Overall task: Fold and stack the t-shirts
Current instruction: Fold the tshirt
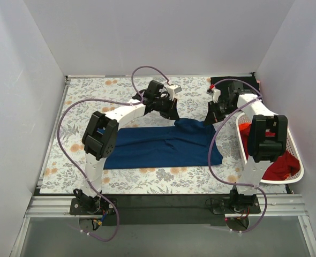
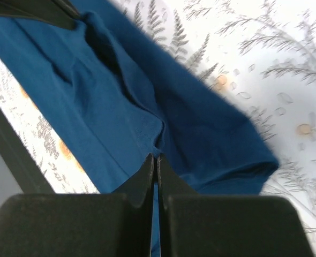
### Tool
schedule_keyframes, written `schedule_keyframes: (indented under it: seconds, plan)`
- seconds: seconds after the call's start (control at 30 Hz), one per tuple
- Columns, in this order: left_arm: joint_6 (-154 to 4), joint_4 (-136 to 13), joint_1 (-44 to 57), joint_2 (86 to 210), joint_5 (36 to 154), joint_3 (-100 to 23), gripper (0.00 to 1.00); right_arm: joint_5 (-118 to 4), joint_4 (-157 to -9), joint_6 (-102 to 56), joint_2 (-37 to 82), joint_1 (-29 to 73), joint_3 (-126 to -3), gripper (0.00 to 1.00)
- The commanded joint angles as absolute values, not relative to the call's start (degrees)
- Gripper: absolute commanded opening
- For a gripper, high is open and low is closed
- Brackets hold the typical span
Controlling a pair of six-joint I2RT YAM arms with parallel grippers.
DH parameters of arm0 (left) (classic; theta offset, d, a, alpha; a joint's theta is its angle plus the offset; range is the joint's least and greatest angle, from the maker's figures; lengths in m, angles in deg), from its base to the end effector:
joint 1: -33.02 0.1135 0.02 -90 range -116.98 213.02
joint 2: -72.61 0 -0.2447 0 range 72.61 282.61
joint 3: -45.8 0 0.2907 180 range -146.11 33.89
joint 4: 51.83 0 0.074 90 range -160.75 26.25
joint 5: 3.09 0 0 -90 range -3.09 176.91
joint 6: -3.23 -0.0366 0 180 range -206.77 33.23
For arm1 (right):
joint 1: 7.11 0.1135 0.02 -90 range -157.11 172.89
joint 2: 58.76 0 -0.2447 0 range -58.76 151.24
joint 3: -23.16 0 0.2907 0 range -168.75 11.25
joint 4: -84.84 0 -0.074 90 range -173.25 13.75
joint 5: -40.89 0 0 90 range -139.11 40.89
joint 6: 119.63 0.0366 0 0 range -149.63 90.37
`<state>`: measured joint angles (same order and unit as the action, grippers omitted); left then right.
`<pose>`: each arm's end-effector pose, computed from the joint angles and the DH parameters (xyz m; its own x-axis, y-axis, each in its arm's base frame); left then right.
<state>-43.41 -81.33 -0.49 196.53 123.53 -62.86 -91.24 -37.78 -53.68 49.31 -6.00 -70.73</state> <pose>0.4135 -0.3000 0.1673 -0.9736 -0.0163 -0.2279 0.1758 0.5834 -0.7929 0.4092 0.0325 0.1790 -0.7738 -0.3173 -0.5482 -0.5934 0.6659 0.4522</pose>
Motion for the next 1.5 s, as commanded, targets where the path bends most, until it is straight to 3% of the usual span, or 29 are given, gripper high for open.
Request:
schedule_keyframes:
  seconds: [0.0,0.43,0.83,1.1,1.47]
  plan:
    - [-44.1,-79.0,-0.9,188.3,126.6,-58.4,0.0,-94.8,-36.8,-56.5,46.1,-5.6,-67.2,0.01]
    - [-47.2,-78.2,-2.6,172.9,131.6,-38.5,0.0,-95.7,-33.9,-64.4,35.5,-4.5,-53.6,0.01]
    - [-47.5,-76.7,-5.8,170.3,127.3,-27.0,0.0,-91.9,-32.0,-69.3,30.0,-1.7,-44.2,0.01]
    - [-48.9,-78.2,-6.1,169.6,127.9,-26.7,0.0,-91.0,-31.5,-70.5,30.4,-0.3,-43.7,0.01]
    - [-47.8,-79.5,-5.1,173.4,125.9,-33.3,0.0,-90.5,-31.5,-68.7,36.1,-0.7,-53.3,0.01]
